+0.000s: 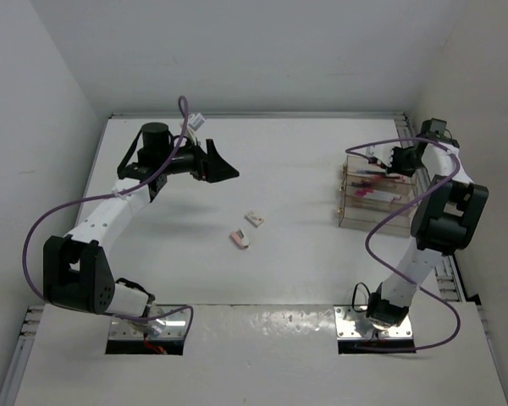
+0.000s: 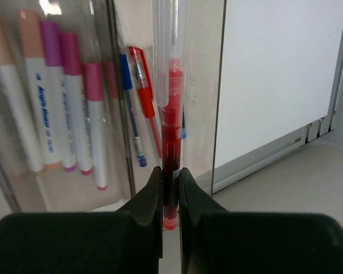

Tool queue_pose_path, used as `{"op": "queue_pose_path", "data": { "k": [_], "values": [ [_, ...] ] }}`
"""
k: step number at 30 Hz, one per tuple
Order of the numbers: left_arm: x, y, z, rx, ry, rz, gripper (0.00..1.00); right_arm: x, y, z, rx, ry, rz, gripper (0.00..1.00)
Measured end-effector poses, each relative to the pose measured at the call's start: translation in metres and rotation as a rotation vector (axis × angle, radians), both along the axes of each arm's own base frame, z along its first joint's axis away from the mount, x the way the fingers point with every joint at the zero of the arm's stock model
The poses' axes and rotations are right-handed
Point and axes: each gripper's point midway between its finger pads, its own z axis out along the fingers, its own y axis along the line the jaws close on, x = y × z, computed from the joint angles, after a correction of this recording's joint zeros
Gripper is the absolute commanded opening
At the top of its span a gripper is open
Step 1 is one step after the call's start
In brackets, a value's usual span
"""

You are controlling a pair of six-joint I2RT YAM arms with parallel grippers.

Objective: Sort the stationery into containers
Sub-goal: Place the stationery into the container

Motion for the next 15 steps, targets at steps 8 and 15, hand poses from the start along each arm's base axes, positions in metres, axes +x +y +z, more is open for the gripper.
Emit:
{"op": "queue_pose_path", "data": {
  "k": [8, 15],
  "values": [
    [0.004, 0.001, -0.008, 0.013, 0.010, 0.007, 1.00, 0.029, -0.020, -0.013, -0.085, -0.006, 0.013, 0.26],
    [0.016, 0.013, -0.032, 0.174, -0.001, 0.012, 1.00, 0.032, -0.019, -0.017, -0.092, 0.003, 0.013, 0.48]
  ]
}}
